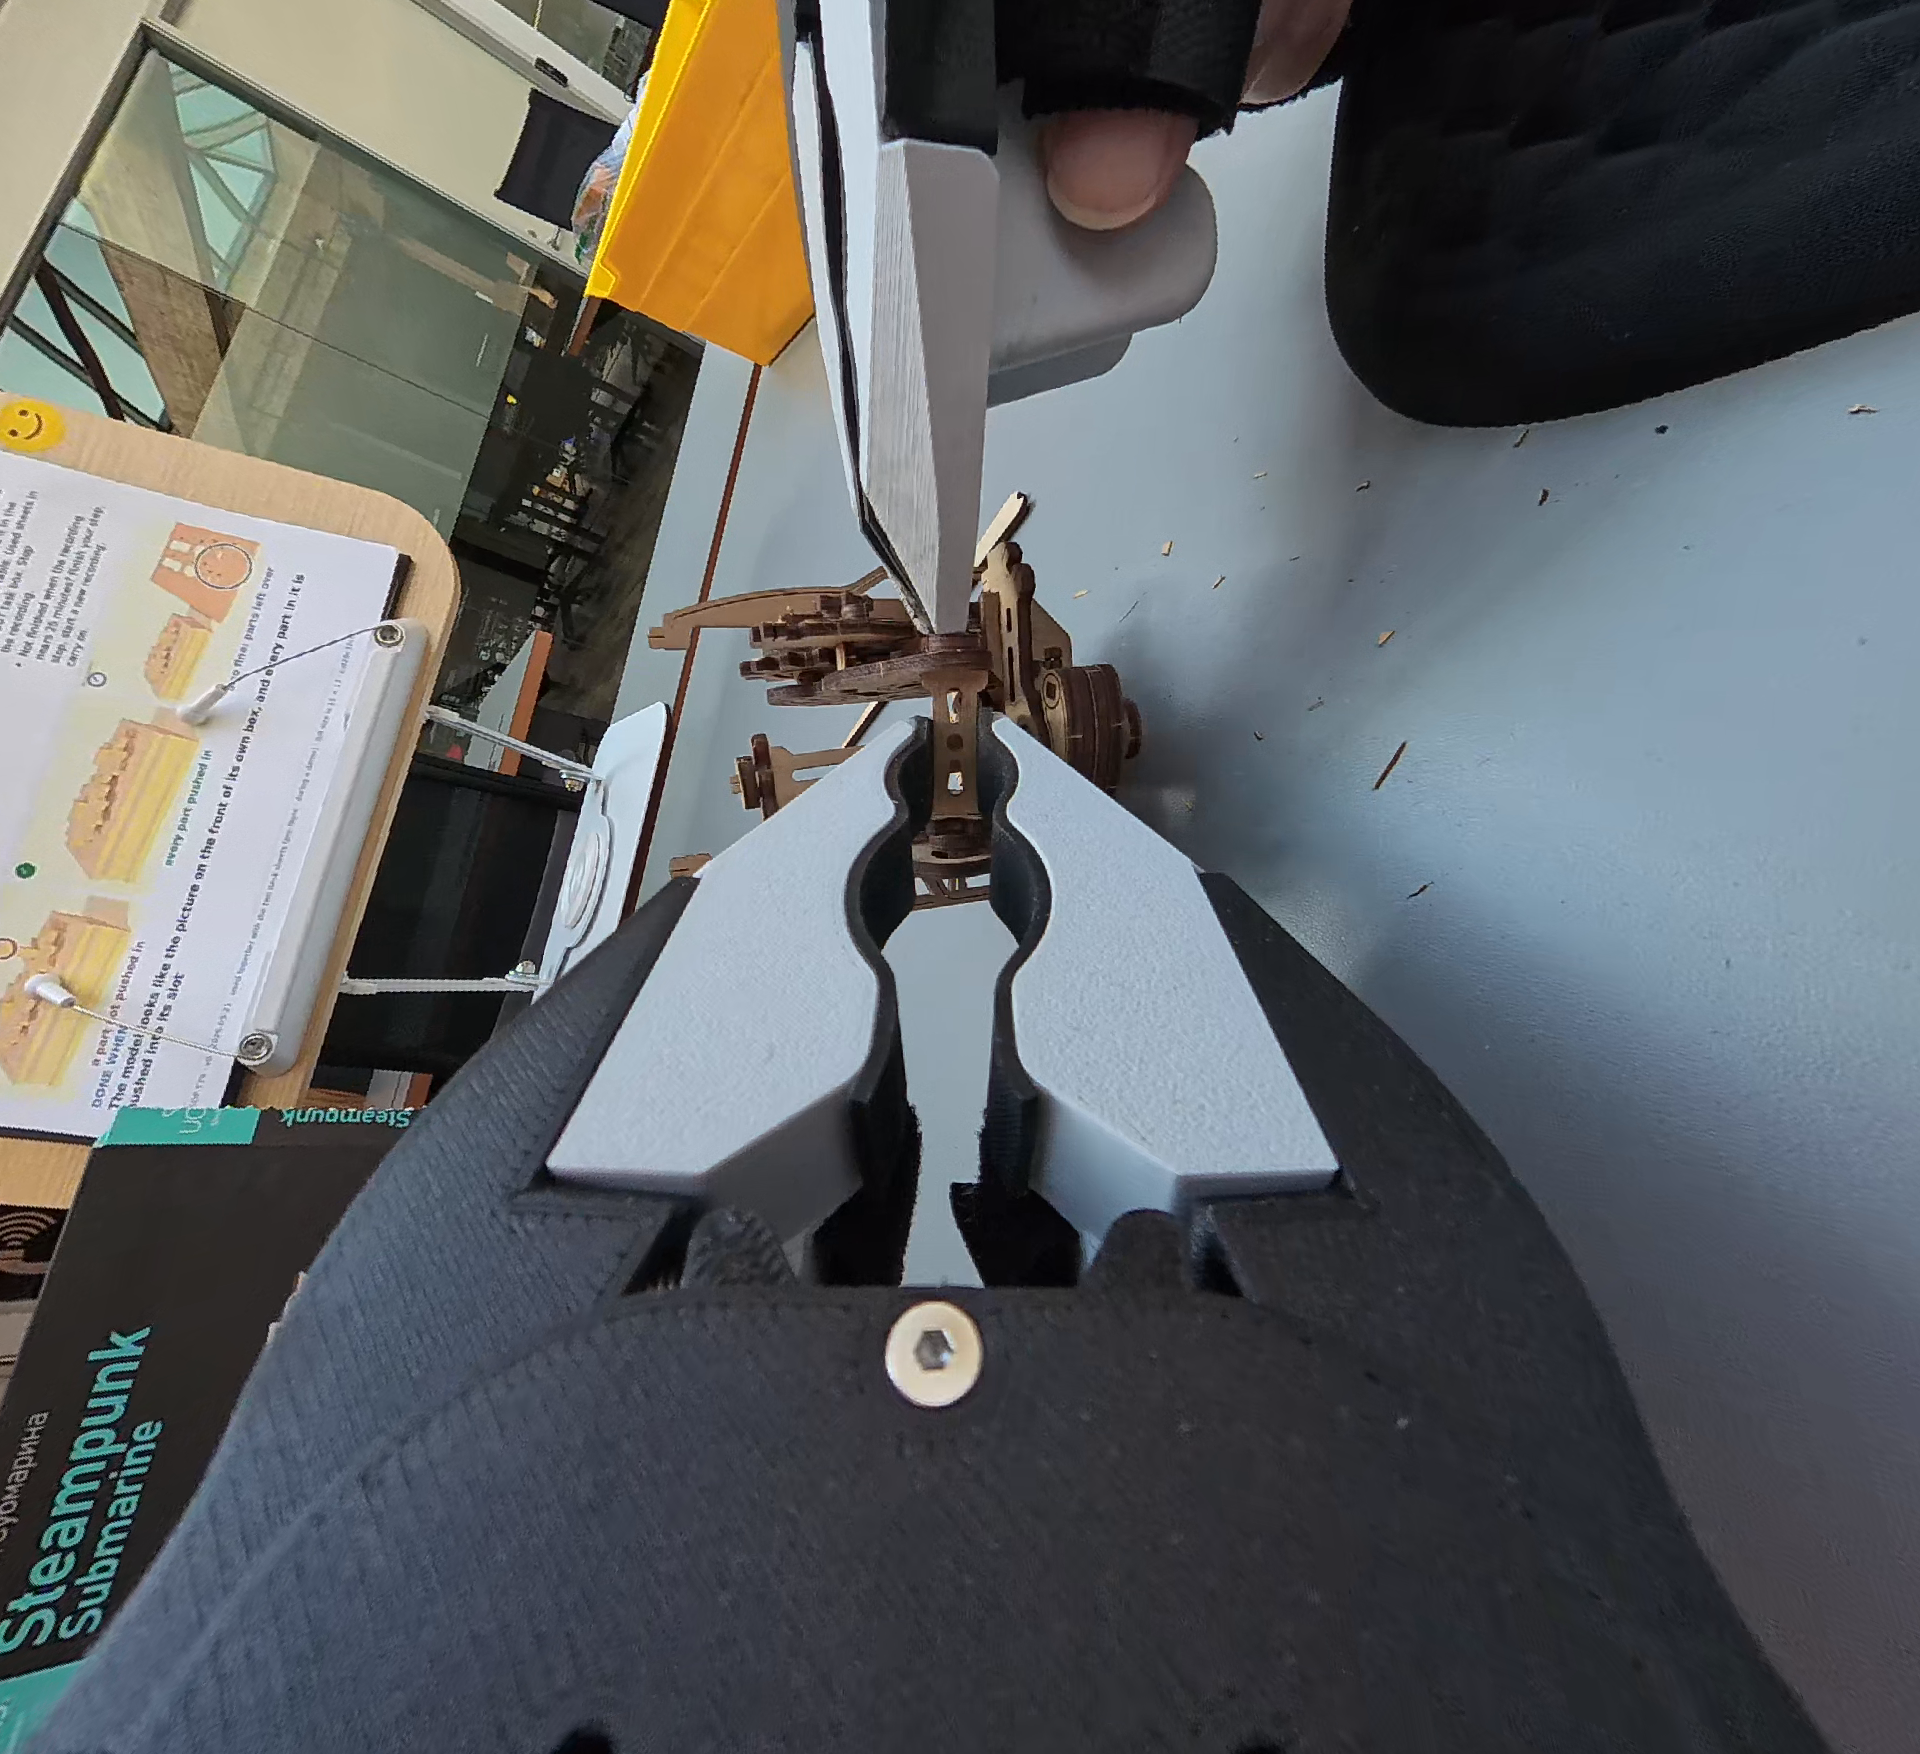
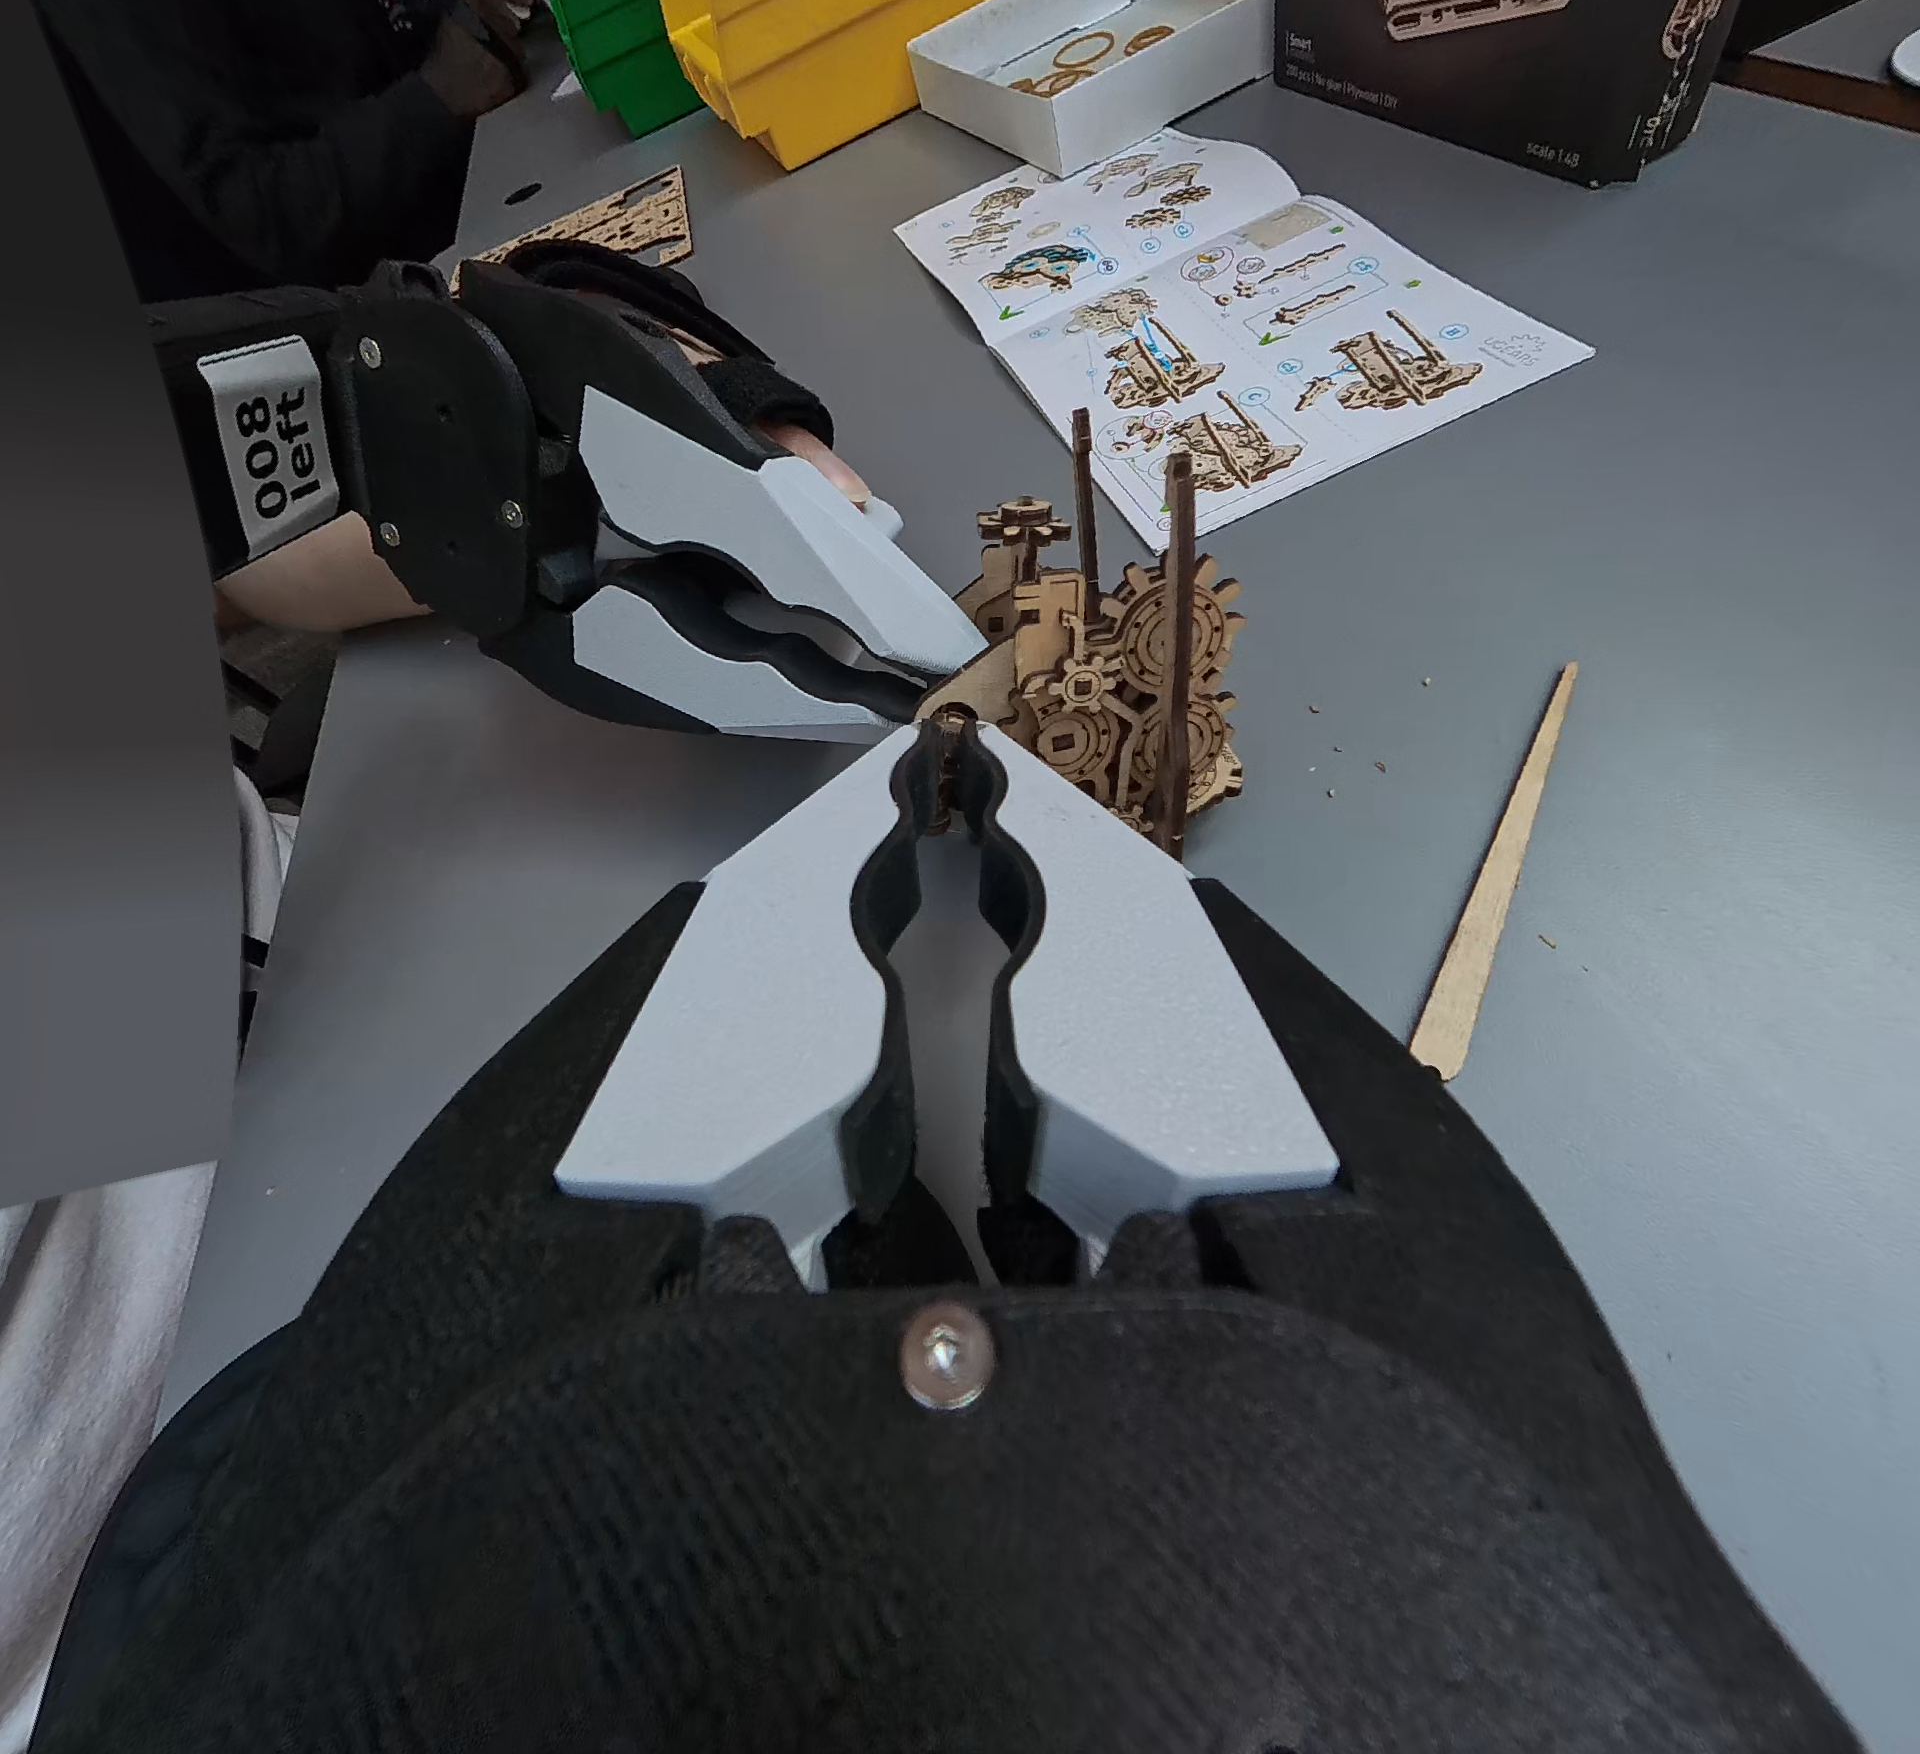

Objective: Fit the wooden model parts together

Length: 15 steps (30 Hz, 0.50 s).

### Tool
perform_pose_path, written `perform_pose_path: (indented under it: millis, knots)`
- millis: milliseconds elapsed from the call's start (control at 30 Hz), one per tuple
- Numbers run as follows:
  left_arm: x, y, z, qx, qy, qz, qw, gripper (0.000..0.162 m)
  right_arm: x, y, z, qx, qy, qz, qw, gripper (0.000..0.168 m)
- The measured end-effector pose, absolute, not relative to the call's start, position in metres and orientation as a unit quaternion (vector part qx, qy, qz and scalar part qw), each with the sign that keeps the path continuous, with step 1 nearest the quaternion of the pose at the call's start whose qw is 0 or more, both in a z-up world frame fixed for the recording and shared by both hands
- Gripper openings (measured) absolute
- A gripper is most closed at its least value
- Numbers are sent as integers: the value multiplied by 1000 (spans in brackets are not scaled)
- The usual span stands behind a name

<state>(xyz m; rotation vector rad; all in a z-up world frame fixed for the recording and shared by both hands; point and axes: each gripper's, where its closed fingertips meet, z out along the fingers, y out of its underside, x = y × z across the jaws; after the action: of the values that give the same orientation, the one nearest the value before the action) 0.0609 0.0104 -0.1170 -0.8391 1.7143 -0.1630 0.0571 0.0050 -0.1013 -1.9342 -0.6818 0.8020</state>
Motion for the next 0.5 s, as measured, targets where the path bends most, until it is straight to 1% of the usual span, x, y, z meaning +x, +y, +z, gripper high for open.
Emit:
perform_pose_path:
  millis: [500]
  knots:
    - [60,11,-116,-356,731,-50,580,4,53,5,-100,-782,-275,316,462,1]
